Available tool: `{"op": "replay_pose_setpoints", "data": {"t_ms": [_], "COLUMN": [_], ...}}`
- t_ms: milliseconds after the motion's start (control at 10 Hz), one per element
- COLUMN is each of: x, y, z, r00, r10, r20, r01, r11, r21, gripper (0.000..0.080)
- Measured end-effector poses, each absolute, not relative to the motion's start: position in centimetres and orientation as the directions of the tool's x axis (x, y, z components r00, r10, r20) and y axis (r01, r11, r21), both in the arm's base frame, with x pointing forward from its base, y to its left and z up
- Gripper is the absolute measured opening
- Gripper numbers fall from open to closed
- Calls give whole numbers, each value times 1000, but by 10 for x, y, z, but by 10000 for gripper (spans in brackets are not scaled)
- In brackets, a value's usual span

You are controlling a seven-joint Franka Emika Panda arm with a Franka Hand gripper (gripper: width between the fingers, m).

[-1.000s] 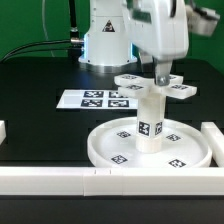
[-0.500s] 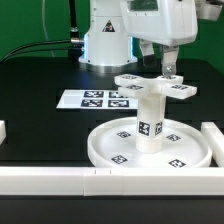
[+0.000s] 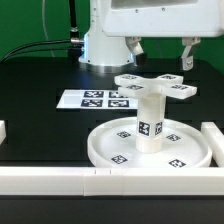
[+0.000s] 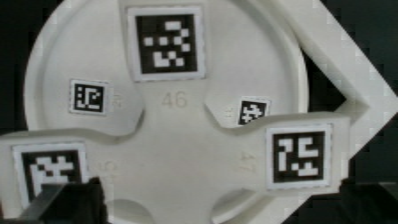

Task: Assemble round table

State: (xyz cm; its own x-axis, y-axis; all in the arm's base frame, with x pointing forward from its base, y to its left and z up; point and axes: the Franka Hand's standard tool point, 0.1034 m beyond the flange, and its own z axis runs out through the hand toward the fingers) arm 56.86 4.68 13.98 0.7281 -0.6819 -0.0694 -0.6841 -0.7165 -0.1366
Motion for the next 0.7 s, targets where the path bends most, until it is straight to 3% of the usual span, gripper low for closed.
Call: {"op": "replay_pose_setpoints", "data": {"t_ms": [300,500,700], "x": [568,569,570], "y": [47,50,53], "z": [139,139,140], "r00": [864,978,999], "r10": [-502,-207,-5], "r20": [-36,18,35], "r01": [-501,-205,-2], "r11": [-854,-975,-997], "r21": [-142,-85,-74], "gripper": [649,649,649]}}
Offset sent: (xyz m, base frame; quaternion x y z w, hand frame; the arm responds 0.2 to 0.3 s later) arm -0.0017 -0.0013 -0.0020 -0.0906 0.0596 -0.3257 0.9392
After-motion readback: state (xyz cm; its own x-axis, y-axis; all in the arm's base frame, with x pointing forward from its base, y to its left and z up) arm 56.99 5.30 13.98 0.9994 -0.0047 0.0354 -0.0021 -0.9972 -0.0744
